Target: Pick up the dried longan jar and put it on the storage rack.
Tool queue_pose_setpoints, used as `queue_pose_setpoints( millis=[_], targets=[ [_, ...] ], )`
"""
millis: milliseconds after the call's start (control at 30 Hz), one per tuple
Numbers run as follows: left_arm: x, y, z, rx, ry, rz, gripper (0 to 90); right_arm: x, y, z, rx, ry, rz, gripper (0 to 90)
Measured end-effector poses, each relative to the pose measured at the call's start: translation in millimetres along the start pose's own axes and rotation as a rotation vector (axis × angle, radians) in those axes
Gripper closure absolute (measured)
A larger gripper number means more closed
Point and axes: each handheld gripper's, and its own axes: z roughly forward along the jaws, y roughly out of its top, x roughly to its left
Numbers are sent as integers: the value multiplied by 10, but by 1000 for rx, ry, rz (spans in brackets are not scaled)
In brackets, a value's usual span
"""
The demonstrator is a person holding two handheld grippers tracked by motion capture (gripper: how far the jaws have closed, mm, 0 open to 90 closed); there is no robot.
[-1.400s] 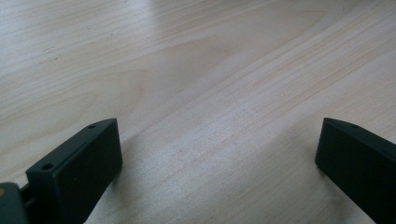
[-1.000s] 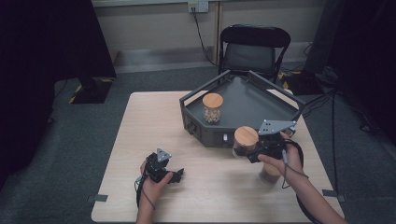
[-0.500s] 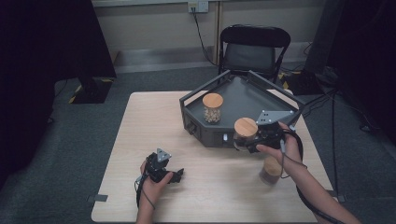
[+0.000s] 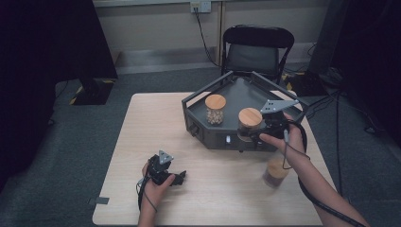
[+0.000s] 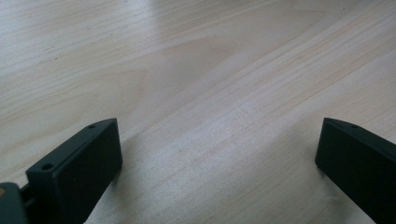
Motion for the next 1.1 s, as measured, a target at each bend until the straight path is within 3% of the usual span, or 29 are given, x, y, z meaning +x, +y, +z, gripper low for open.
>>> queue_pose_setpoints(
  millis=[600, 1100],
  targets=[
    [0, 0, 0, 0, 0, 0, 2, -157, 93, 187, -2, -64, 62, 255],
    [0, 0, 0, 0, 0, 0, 2, -232, 155, 345, 10, -94, 77, 255]
  ],
)
